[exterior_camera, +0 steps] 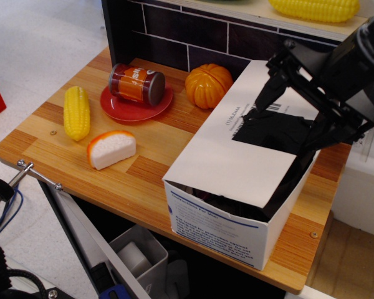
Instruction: Open white1fbox flap
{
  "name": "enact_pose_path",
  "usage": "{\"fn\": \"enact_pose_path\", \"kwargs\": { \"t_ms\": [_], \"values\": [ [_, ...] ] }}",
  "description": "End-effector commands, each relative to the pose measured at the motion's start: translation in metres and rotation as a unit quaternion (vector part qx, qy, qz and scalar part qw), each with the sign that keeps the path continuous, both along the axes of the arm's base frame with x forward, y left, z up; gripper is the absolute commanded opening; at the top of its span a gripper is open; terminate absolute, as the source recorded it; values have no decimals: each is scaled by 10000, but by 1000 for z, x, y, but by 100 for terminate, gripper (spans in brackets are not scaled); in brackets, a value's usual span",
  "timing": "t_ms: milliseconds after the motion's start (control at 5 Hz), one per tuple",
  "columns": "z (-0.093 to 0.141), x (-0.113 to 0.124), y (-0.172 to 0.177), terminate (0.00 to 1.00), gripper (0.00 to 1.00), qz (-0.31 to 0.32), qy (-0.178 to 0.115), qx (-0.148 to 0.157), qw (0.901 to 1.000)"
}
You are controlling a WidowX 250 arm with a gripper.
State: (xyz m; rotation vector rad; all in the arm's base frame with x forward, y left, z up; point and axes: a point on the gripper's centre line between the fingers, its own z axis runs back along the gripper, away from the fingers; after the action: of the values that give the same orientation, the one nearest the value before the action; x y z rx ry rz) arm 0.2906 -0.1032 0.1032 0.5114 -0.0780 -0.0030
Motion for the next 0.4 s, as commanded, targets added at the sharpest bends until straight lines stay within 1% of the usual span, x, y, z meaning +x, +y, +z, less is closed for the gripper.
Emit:
{"fn": "enact_pose_path", "kwargs": {
  "t_ms": [0, 200],
  "values": [
    [41, 3, 7, 0, 100, -116, -351, 37, 9993],
    [56, 2, 15, 0, 100, -194, -284, 134, 9993]
  ]
}}
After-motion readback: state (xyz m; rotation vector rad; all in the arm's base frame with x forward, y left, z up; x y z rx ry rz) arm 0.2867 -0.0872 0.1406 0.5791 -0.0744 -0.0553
